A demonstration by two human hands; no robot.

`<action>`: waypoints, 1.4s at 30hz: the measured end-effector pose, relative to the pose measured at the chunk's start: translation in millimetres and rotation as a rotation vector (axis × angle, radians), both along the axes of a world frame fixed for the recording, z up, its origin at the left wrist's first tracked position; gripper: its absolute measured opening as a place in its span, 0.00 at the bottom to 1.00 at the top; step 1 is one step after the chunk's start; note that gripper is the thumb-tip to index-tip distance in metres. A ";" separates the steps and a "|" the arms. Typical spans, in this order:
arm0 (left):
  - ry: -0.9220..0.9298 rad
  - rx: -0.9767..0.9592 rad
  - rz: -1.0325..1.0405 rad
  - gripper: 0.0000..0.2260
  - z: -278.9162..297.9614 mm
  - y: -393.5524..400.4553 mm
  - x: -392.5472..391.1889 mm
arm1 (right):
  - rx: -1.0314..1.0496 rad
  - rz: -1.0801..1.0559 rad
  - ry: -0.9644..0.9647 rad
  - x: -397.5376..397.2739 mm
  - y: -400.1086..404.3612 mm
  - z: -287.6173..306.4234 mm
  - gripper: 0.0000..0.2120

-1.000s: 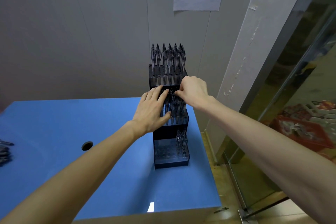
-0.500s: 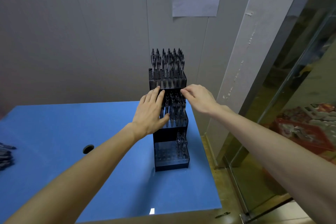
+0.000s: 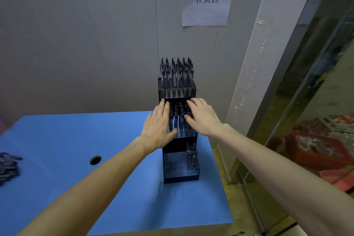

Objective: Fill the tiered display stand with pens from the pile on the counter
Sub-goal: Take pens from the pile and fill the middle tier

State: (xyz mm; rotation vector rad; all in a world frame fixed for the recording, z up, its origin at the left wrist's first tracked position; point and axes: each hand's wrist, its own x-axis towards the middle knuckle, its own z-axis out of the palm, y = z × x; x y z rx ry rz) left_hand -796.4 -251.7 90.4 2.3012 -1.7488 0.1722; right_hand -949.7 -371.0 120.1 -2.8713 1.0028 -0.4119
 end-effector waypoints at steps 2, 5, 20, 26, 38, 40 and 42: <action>0.000 -0.005 0.007 0.45 0.9 1.1 -0.2 | -0.007 -0.033 0.065 1.3 -2.1 -1.0 0.32; 0.002 0.004 0.028 0.47 3.6 3.8 0.3 | 0.056 -0.073 0.138 2.1 -3.5 -4.5 0.38; -0.196 0.238 0.155 0.43 32.6 64.2 -35.8 | -0.052 -0.019 0.178 -62.7 49.1 4.1 0.38; -0.261 0.273 0.182 0.34 47.2 131.5 -74.2 | -0.115 0.016 0.215 -91.8 105.6 14.3 0.37; -0.201 0.369 0.376 0.35 48.1 324.5 -33.2 | -0.107 0.261 0.196 -5.9 246.9 15.8 0.37; -0.187 0.405 0.444 0.34 47.7 362.4 -9.5 | -0.078 0.298 0.210 20.6 273.9 9.9 0.37; -0.184 0.431 0.513 0.33 45.9 401.3 18.9 | -0.053 0.338 0.236 52.2 303.3 1.8 0.37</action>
